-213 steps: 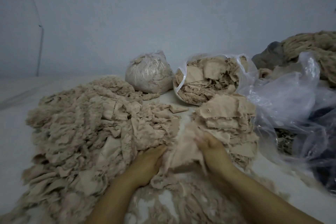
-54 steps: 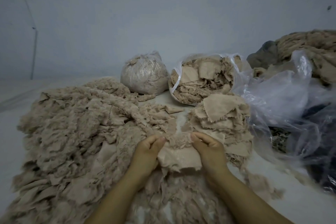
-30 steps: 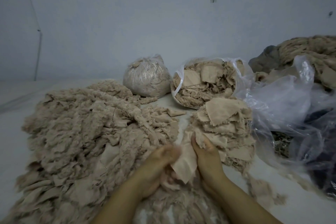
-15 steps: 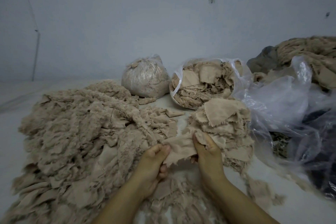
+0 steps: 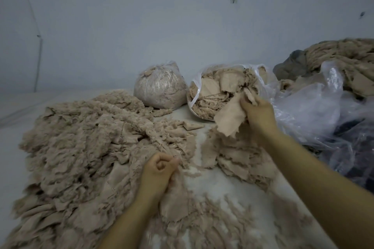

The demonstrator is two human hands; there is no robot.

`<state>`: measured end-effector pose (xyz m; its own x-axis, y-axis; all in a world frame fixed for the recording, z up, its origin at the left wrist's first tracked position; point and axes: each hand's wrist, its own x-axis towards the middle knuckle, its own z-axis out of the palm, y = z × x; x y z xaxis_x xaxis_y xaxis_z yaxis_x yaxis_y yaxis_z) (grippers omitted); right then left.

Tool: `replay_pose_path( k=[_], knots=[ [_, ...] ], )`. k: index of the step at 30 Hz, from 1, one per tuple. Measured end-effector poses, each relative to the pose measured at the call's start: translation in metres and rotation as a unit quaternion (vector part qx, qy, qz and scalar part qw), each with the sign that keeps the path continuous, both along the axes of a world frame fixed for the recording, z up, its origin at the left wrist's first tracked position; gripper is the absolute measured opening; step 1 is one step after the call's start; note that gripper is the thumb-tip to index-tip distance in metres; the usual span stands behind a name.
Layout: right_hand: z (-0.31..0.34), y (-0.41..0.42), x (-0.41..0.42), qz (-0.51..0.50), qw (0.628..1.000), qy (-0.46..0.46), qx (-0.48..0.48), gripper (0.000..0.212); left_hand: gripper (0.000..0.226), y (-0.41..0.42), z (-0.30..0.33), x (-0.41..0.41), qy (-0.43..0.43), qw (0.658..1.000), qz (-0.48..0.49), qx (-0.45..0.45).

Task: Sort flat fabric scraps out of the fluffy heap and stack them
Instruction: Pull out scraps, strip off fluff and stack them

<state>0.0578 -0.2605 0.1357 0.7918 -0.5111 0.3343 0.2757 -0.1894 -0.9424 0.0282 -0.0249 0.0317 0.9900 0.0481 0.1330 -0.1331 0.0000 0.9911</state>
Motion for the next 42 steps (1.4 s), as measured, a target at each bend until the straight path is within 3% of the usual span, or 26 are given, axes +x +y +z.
replay_pose_path(
  k=[2, 3, 5, 6, 8, 11, 14, 17, 18, 20, 23, 26, 29, 32, 34, 35, 39, 40, 42],
  knots=[
    [0.014, -0.018, 0.007, -0.090, 0.980, 0.092, -0.150, 0.052, 0.018, 0.005, -0.003, 0.004, -0.048, 0.982, 0.107, 0.146],
    [0.014, -0.020, 0.004, -0.128, 0.969, 0.092, -0.191, 0.056, 0.022, 0.007, -0.004, 0.005, -0.052, 0.973, 0.124, 0.188],
    [0.003, -0.007, -0.009, -0.132, 0.971, 0.030, -0.196, 0.044, 0.038, 0.008, -0.005, 0.005, -0.020, 0.970, 0.096, 0.223],
    [-0.010, 0.007, -0.015, -0.081, 0.980, 0.014, -0.181, 0.033, 0.043, 0.006, -0.006, 0.005, -0.003, 0.970, 0.076, 0.232],
    [-0.045, 0.042, -0.031, 0.092, 0.981, 0.074, -0.154, 0.018, 0.038, 0.002, -0.007, 0.005, 0.027, 0.981, 0.034, 0.188],
    [-0.092, 0.084, -0.045, 0.271, 0.941, 0.174, -0.105, 0.029, 0.032, -0.001, -0.002, 0.000, 0.074, 0.996, -0.055, -0.001],
    [-0.109, 0.096, -0.048, 0.294, 0.945, 0.135, -0.050, 0.014, 0.019, 0.002, 0.005, -0.003, 0.088, 0.986, -0.110, -0.091],
    [-0.111, 0.096, -0.049, 0.305, 0.943, 0.123, -0.054, 0.031, 0.006, 0.004, 0.012, -0.001, 0.118, 0.967, -0.134, -0.180],
    [-0.108, 0.098, -0.053, 0.315, 0.940, 0.122, -0.046, 0.031, 0.009, 0.003, 0.011, -0.001, 0.111, 0.969, -0.122, -0.184],
    [-0.108, 0.101, -0.059, 0.335, 0.935, 0.120, -0.006, 0.017, 0.021, 0.000, 0.010, -0.003, 0.066, 0.991, -0.077, -0.082],
    [-0.110, 0.105, -0.062, 0.318, 0.940, 0.118, -0.011, 0.014, 0.031, -0.009, 0.007, -0.008, 0.006, 0.999, -0.043, -0.004],
    [-0.108, 0.104, -0.060, 0.231, 0.967, 0.101, -0.045, 0.036, 0.022, -0.002, 0.011, 0.000, 0.000, 0.993, 0.065, -0.097],
    [-0.106, 0.089, -0.059, 0.192, 0.976, 0.102, 0.010, 0.036, 0.023, 0.021, 0.015, 0.011, 0.030, 0.973, 0.149, -0.175],
    [-0.104, 0.086, -0.060, 0.232, 0.964, 0.093, 0.096, 0.026, 0.038, 0.013, 0.010, 0.003, 0.064, 0.984, -0.036, -0.159],
    [-0.105, 0.090, -0.061, 0.238, 0.960, 0.075, 0.125, 0.025, 0.037, -0.005, 0.002, -0.006, 0.088, 0.977, -0.165, -0.107],
    [-0.104, 0.090, -0.060, 0.219, 0.965, 0.057, 0.132, 0.024, 0.032, -0.012, -0.002, -0.007, 0.093, 0.977, -0.175, -0.083],
    [-0.094, 0.069, -0.054, 0.098, 0.984, 0.018, 0.150, 0.023, 0.026, 0.002, -0.003, 0.012, 0.106, 0.984, 0.030, -0.143],
    [-0.093, 0.064, -0.053, 0.091, 0.985, 0.028, 0.144, 0.027, 0.023, 0.008, -0.001, 0.016, 0.079, 0.988, 0.055, -0.118],
    [-0.095, 0.064, -0.054, 0.120, 0.985, 0.045, 0.120, 0.035, 0.017, 0.011, 0.000, 0.014, 0.010, 0.996, 0.082, 0.042]
  ],
)
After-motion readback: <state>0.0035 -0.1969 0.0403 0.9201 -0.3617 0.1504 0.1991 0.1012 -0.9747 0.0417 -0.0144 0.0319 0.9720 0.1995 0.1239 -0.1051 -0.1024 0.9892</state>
